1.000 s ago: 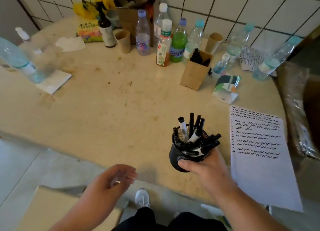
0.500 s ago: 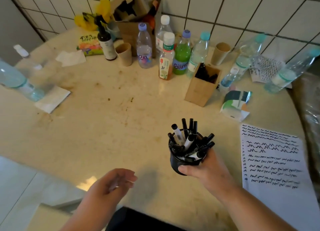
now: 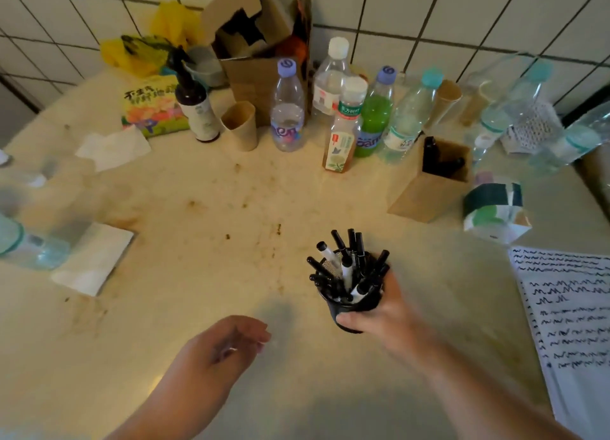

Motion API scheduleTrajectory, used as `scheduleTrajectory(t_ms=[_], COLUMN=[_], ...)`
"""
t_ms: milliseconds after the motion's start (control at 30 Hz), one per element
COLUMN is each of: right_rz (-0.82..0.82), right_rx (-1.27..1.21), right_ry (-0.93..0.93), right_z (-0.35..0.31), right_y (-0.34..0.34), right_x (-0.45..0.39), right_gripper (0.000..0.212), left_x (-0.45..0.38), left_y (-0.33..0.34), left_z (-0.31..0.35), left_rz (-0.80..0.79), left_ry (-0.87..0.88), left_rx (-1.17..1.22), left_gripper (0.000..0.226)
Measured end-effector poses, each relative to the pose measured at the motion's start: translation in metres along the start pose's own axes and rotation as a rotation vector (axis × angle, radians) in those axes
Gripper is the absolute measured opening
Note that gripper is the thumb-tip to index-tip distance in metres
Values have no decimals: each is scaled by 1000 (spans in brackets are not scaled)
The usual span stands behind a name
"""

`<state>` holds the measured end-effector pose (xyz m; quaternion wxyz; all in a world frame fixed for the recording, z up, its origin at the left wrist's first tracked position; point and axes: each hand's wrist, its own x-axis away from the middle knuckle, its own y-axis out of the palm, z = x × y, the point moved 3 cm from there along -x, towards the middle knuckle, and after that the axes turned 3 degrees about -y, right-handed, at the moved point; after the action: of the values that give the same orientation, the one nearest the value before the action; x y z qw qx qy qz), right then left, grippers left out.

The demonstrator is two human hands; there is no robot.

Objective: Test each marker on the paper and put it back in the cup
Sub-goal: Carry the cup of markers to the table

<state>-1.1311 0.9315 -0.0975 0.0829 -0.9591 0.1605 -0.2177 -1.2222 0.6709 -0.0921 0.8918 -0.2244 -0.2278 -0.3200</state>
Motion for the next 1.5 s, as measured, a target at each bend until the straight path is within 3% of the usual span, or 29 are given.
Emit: scheduleTrajectory(t_ms=[200,333,500,800,1133,1233,1400,1500], right_rz=[140,150,76,-87,-67,-52,-27,-1], right_rx=[254,521,797,1209,1330,1365,1402,1418], right_ry=[-36,25,53,38,-5,-25,-7,-1], right_z=[-22,-41,-65,-84,-85,-86,-85,-82], right_y=[47,61,72,92,95,94,88,81], right_x=[-45,-66,-84,-106,-110,-105,-99,-93], right_gripper=[86,88,90,71,68,65,65,64], left_x=[-21,-22,-15,-6,-13,-16,-16,-16], left_y=[-66,-82,-85,-83,-82,-81,-76,-72], left_z=[-9,-23,-24,-27,-27,-29,-25,-28], left_rz=[-79,-78,-106,-78,-66,-72,-79,-90], left_ry=[-8,-34,-11,-74,-87,-91,-50,-48], left_rx=[-35,37,14,34,56,18,14,-5], left_gripper=[36,16,25,26,26,40,26,34])
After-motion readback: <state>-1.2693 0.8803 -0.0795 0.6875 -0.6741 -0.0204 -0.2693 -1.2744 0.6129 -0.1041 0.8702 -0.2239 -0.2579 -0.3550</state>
